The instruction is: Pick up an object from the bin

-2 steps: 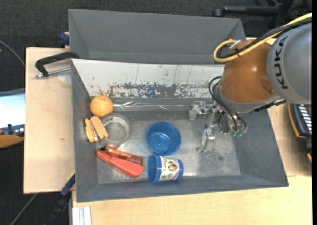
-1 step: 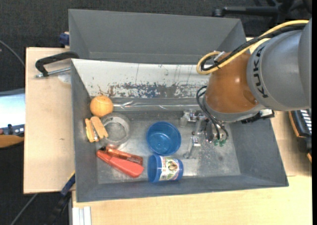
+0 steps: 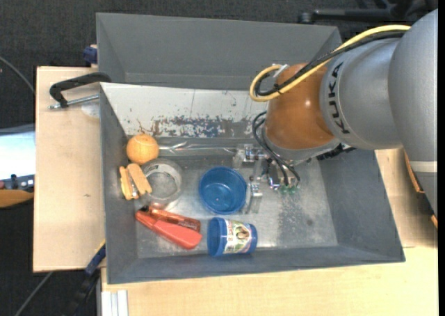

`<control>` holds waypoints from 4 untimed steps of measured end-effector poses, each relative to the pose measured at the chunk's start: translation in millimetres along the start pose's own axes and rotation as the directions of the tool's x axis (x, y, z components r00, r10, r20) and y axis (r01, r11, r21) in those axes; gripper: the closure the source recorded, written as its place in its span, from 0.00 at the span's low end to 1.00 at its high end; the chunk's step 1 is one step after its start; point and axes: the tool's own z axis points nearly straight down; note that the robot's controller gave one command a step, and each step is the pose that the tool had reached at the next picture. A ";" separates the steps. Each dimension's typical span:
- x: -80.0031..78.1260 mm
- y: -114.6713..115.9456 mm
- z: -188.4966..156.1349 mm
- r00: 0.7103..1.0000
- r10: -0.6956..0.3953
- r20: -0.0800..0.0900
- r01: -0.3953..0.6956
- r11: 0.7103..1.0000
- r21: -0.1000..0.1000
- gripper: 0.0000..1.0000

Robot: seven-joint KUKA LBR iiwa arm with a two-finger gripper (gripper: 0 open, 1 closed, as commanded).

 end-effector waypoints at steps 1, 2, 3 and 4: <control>-7.0 15.1 2.7 1.000 -0.010 0.000 0.010 1.000 -0.003 0.00; -26.1 27.5 6.6 0.997 0.074 0.004 -0.074 0.997 -0.001 0.00; -40.9 50.6 9.2 0.999 0.032 0.006 -0.032 0.999 -0.004 0.00; -39.9 57.5 8.9 0.996 0.085 0.007 -0.085 0.996 -0.002 1.00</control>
Offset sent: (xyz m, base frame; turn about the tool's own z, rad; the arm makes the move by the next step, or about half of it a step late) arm 0.0312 0.0338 -0.0086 0.0875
